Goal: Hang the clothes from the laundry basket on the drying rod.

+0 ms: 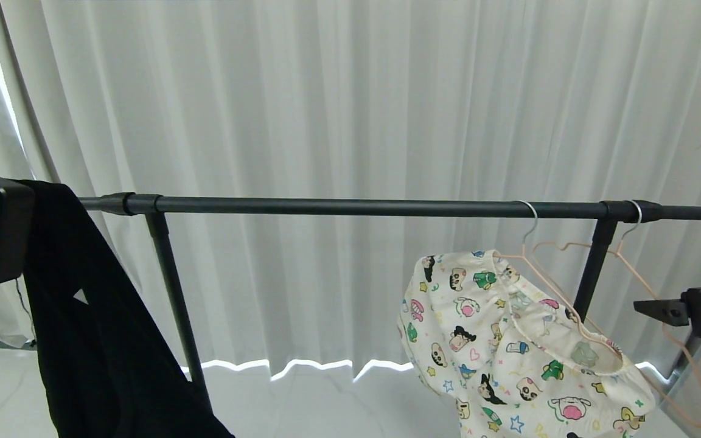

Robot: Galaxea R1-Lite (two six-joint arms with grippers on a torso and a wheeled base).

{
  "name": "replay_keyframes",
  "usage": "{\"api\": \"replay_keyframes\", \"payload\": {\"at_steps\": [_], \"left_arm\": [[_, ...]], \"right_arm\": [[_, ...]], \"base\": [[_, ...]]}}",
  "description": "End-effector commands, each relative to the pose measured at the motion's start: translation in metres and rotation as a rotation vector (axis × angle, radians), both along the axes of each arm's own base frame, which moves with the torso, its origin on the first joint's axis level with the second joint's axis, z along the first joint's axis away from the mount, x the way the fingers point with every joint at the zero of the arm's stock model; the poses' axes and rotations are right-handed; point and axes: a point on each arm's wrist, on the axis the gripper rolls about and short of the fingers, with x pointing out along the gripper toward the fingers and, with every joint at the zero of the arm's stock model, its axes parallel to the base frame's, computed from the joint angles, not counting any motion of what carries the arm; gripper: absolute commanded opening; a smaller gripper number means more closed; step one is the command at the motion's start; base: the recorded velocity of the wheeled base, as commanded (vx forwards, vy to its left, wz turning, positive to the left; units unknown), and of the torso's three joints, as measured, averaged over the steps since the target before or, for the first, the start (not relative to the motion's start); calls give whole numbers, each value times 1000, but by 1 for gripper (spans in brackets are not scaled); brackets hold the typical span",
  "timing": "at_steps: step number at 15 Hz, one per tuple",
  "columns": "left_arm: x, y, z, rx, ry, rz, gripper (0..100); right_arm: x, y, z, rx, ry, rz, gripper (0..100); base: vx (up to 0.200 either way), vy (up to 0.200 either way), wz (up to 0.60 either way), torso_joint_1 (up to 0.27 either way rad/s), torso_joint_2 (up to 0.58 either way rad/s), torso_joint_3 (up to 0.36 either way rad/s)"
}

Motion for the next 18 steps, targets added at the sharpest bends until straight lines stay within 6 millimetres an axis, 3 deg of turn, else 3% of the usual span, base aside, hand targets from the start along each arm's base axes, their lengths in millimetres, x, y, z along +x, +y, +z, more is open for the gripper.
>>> {"api": "replay_keyframes", "payload": {"at_steps": [1,4,9,10,18], "left_arm": [[-1,-1,0,-2,-1,-10,0],[1,-3,-3,-6,-8,-10,0],[3,-5,-6,0,-1,-10,0],[3,-5,-6,0,-1,-10,0],[2,-3,-5,-5,-6,-10,0]], "right_arm": [[24,1,-22,12,97,-36,100],[38,2,-37,39,153,-93,100],[38,2,-40,59,170,-114,100],[38,2,-41,58,172,-114,0],[31,2,-32,64,131,-113,0]], "base": [[0,0,0,0,0,0],[0,0,0,0,0,0],[0,0,0,0,0,0],[0,0,0,0,0,0],[0,0,0,0,0,0]]}}
